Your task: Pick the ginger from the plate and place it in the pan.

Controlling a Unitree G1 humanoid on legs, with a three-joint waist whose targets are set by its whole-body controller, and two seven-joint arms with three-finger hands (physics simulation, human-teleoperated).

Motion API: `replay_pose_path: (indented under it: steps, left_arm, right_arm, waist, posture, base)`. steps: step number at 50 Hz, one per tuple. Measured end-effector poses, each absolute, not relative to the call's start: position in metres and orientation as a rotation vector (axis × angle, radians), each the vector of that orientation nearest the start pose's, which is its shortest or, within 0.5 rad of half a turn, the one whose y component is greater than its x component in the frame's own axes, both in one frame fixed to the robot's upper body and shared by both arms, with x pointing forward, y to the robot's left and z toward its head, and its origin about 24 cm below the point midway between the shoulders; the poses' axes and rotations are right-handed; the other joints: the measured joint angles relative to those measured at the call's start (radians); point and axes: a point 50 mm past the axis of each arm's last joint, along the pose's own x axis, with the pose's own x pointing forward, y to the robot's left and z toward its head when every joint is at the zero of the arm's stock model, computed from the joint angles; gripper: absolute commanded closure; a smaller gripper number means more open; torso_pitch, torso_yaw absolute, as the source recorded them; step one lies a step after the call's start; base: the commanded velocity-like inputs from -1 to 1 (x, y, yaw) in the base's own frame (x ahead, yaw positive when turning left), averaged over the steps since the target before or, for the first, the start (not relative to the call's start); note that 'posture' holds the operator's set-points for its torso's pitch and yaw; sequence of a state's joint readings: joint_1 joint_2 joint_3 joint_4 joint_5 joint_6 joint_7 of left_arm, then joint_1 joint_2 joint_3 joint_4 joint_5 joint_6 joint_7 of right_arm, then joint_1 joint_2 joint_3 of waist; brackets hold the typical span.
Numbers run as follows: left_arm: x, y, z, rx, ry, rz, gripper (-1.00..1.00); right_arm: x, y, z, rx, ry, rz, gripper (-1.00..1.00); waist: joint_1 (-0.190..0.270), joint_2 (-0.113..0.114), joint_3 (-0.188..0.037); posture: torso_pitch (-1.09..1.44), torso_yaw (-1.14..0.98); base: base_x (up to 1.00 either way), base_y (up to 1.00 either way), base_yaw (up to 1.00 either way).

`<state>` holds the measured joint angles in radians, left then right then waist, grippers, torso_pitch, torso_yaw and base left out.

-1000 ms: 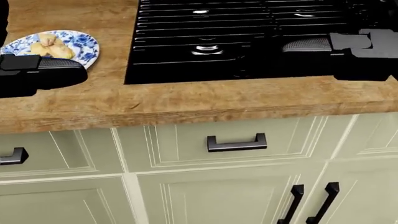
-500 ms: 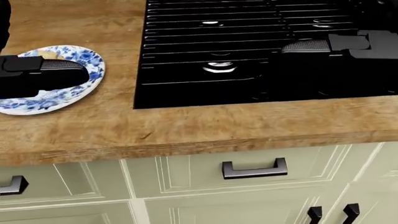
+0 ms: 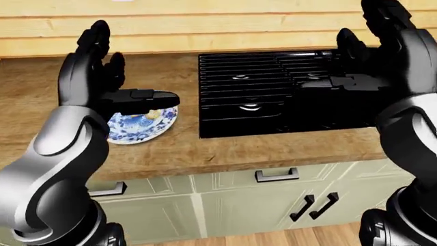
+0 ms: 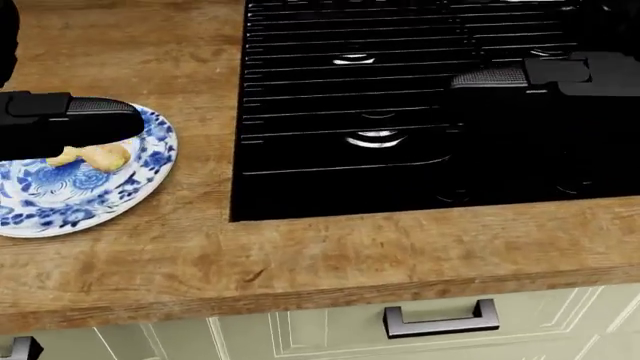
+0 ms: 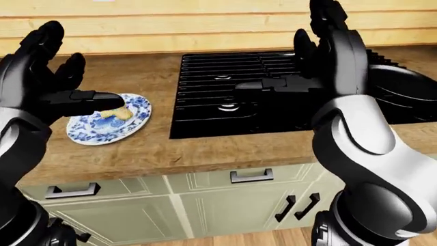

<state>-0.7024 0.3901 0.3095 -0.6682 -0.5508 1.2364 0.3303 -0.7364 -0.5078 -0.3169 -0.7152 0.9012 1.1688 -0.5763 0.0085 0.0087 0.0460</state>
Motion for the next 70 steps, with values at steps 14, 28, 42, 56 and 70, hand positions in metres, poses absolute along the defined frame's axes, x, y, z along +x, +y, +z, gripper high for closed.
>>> replay_pose_path:
  steps: [14,28,42,56,70]
  left_arm:
    - [0.266,0.183,0.270,0.022,-0.149,0.051,-1.00]
    - [0.268,0.183,0.268,0.019,-0.149,0.053,-1.00]
    - [0.265,0.184,0.272,0.020,-0.180,0.066,-1.00]
    - [0.269,0.187,0.264,0.024,-0.151,0.071,-1.00]
    - [0.267,0.186,0.265,0.032,-0.170,0.059,-1.00]
  right_arm:
    - [0.250,-0.184,0.293,-0.003,-0.258,-0.074,-1.00]
    - [0.248,-0.187,0.297,0.005,-0.290,-0.097,-1.00]
    - [0.247,-0.189,0.299,0.007,-0.302,-0.107,-1.00]
    - [0.247,-0.189,0.300,0.012,-0.304,-0.106,-1.00]
    - [0.243,-0.189,0.303,0.023,-0.329,-0.094,-1.00]
  waist:
    - [0.001,-0.019,0.019]
    - [0.000,-0.023,0.011]
    - [0.003,-0.050,0.029]
    - [0.002,-0.015,0.014]
    - [-0.004,-0.050,0.006]
  posture:
    - [0.00,0.00]
    - [0.00,0.00]
    - [0.00,0.00]
    - [0.00,0.00]
    - [0.00,0.00]
  base:
    - [0.04,0.01,0.00]
    - [0.00,0.00,0.16]
    - [0.00,0.03,0.47]
    - [0.00,0.00,0.00]
    - [0.22,0.00,0.00]
